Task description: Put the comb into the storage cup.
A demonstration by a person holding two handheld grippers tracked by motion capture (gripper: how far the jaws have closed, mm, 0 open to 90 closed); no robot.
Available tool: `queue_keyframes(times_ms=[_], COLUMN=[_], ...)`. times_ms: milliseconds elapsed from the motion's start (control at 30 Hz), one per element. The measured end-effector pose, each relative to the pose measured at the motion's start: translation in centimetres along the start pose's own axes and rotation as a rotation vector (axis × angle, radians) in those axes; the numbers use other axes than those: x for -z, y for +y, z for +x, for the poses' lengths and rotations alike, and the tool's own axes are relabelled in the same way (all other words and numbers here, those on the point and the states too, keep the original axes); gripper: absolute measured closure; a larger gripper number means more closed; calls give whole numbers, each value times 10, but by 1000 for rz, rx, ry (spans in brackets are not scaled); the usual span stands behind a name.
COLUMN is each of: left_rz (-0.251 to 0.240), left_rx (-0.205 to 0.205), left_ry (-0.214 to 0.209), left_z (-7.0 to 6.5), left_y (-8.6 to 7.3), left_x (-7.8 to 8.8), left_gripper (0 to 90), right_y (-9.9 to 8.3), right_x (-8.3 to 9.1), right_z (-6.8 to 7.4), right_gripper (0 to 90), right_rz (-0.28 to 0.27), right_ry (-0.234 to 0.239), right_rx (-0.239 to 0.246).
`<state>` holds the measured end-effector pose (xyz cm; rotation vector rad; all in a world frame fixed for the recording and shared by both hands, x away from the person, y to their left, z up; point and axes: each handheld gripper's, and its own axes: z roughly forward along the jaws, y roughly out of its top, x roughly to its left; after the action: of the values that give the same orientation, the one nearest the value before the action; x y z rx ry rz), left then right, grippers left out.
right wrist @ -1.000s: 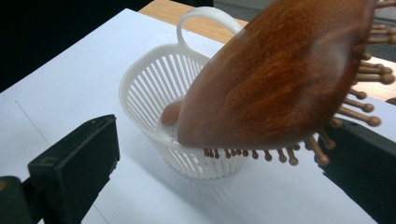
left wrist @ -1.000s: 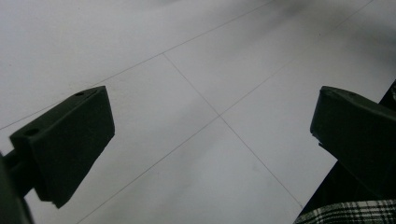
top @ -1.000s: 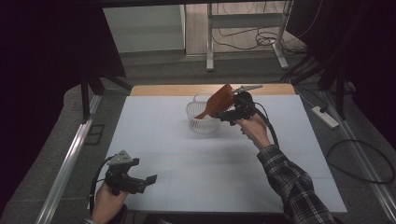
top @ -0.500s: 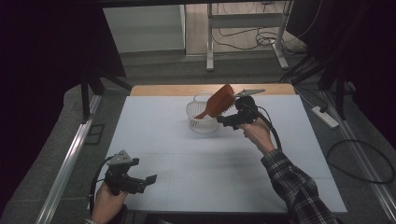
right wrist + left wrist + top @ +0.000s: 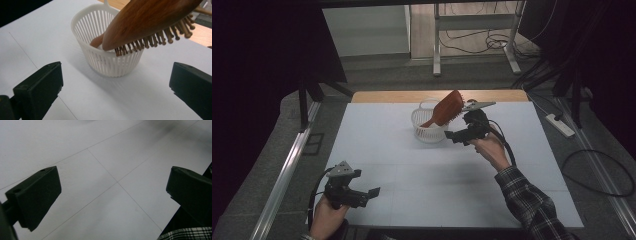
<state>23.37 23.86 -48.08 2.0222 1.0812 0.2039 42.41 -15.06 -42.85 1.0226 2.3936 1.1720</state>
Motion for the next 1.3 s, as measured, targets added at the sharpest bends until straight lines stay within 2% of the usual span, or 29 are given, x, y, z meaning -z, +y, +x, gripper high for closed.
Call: queue_keyframes(times_ms=[300,567,700,767,967,1300], left_rz=[1,-1,-1,-1,-2,-1], left_rx=[0,1,1,1,2,2], left_ry=[-3,-4,-4,-4,-4,-4], left_z=[0,0,0,0,0,0], left_y=[0,0,0,0,-1,-1], left_x=[0,0,1,1,1,1], left_gripper=[0,0,0,0,0,0], right_y=[-8,-12,-14,-15,-18,-25], right_x=[3,6,9,10,18,27], right_z=[3,4,4,5,9,9], right_gripper=[0,0,0,0,0,0], right_rz=[4,42,43,62,33,36], right_ry=[-11,-6,19,25,16,20], right_rx=[15,27,27,34,45,41])
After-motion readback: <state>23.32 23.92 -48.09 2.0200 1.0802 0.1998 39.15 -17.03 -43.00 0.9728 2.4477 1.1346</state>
